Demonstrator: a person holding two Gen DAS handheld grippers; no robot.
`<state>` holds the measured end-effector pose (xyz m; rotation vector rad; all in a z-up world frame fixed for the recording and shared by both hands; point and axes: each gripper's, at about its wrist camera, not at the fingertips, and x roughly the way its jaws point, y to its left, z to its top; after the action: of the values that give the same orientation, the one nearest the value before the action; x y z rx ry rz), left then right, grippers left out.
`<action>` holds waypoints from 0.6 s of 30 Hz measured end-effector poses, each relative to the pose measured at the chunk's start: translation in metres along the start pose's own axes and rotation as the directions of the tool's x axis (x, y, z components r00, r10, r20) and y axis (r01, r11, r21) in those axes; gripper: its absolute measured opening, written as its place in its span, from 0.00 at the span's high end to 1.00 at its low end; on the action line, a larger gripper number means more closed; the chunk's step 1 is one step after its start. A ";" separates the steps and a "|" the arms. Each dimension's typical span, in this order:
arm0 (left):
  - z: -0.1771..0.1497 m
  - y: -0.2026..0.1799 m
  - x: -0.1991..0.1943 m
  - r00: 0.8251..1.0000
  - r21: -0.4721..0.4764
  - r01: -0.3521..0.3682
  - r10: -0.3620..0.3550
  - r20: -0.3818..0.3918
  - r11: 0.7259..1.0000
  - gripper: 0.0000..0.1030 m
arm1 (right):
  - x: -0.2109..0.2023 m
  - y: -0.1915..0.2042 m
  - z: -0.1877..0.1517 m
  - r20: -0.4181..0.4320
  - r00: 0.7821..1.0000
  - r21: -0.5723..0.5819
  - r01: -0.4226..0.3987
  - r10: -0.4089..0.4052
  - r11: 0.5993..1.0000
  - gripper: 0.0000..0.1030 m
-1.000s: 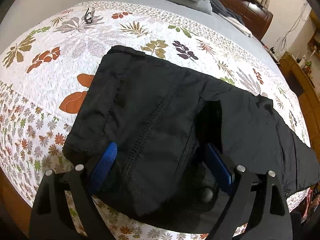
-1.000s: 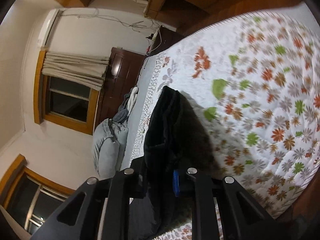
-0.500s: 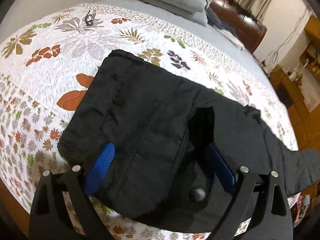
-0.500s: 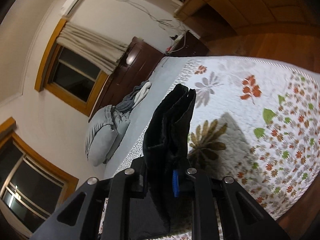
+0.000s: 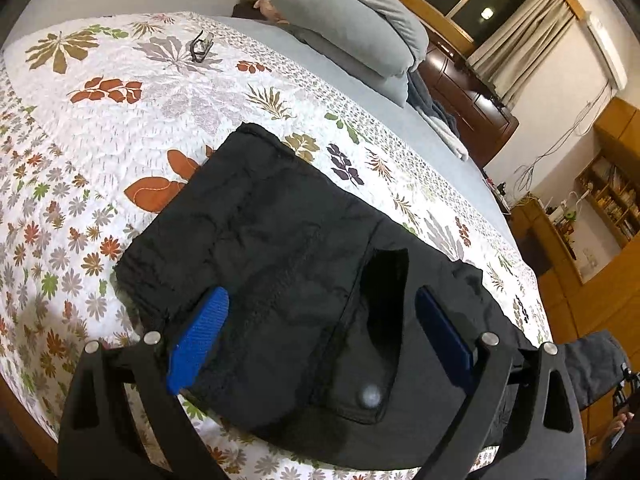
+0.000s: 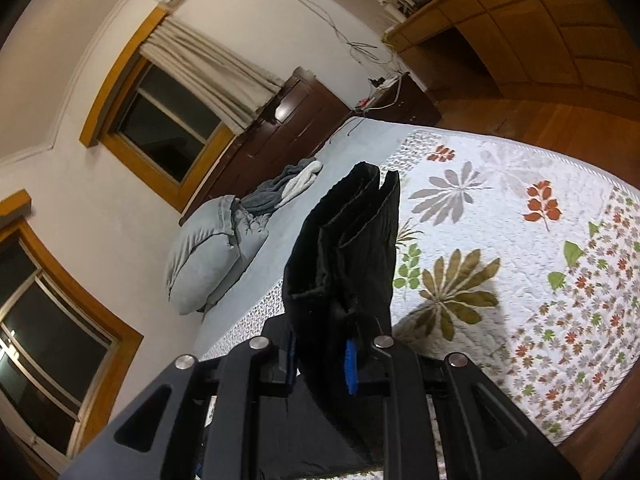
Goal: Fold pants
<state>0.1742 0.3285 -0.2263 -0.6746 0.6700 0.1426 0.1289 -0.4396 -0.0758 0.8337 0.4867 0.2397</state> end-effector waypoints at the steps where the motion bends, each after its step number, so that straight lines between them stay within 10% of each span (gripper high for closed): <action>1: 0.000 0.000 0.000 1.000 0.001 0.000 0.000 0.001 1.000 0.08 | 0.001 0.007 -0.001 -0.001 1.000 -0.010 0.000 0.000 1.000 0.83; 18: -0.002 0.005 -0.011 0.999 -0.005 0.019 -0.019 0.036 1.000 0.07 | 0.024 0.088 -0.029 -0.039 0.999 -0.190 -0.001 -0.006 0.982 0.83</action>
<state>0.1629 0.3318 -0.2231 -0.6821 0.6290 0.1388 0.1341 -0.3538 -0.0330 0.6429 0.4932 0.2959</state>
